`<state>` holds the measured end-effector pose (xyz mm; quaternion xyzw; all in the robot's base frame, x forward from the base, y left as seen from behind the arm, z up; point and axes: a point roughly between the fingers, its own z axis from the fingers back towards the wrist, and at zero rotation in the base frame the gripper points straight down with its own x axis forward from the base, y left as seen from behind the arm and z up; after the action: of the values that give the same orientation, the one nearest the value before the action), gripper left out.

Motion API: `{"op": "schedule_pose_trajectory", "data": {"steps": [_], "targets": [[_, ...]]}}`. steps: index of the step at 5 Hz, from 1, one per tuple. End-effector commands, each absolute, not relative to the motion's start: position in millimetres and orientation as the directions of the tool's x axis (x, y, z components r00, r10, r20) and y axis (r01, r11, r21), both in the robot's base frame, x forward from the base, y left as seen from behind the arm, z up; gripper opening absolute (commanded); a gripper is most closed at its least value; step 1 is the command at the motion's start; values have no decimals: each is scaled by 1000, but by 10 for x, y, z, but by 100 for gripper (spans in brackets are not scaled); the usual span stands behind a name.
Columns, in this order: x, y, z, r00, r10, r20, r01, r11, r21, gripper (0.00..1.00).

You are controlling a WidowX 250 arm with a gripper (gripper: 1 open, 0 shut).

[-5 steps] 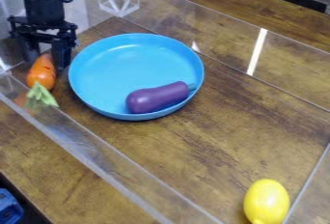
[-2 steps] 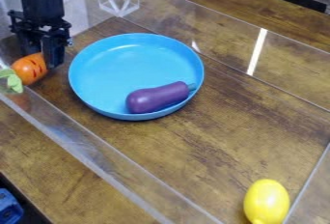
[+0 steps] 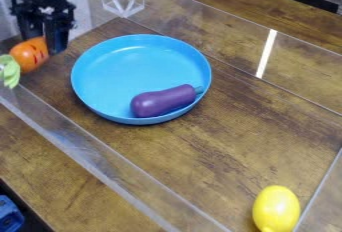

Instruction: Put the carrot on the blue tray

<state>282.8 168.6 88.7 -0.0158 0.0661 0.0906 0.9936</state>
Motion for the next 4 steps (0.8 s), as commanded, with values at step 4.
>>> {"op": "schedule_pose_trajectory", "data": {"steps": [4], "targets": [[3092, 1084, 1614, 990, 137, 26, -137, 991, -10, 0]]}}
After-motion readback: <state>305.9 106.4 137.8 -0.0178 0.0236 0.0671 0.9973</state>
